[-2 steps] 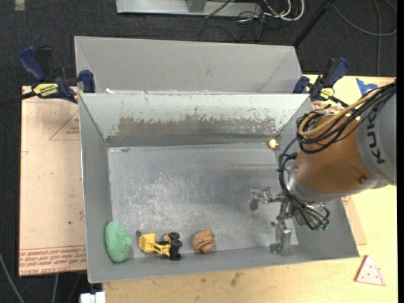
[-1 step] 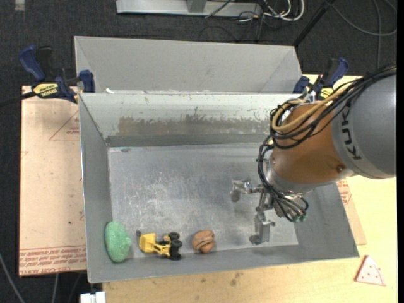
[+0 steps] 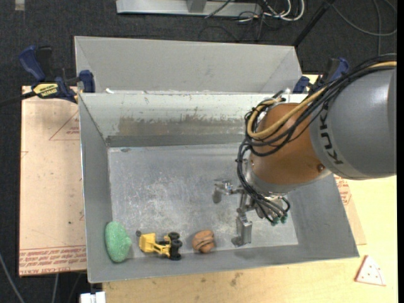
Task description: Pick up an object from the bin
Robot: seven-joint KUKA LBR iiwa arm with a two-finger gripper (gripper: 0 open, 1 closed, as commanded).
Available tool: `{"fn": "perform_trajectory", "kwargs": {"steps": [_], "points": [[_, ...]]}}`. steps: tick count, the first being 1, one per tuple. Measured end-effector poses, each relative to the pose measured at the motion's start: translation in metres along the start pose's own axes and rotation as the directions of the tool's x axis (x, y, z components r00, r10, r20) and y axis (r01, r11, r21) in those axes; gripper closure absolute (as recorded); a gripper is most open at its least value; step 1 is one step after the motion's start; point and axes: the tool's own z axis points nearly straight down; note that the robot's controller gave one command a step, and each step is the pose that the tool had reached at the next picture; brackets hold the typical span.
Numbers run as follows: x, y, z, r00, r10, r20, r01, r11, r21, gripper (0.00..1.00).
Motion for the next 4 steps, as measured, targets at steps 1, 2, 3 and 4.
{"fn": "perform_trajectory", "kwargs": {"steps": [1,2,3,4], "points": [[-0.008,0.013,0.013,1.0,0.025,0.0,-0.025,1.0,-0.001,0.0],[-0.003,0.038,0.038,0.998,-0.07,-0.001,0.07,0.998,0.0,0.0],[-0.017,0.074,0.052,0.989,-0.148,0.001,0.148,0.989,0.001,0.0],[-0.003,0.086,0.043,0.916,-0.401,-0.002,0.401,0.916,-0.001,1.0]]}}
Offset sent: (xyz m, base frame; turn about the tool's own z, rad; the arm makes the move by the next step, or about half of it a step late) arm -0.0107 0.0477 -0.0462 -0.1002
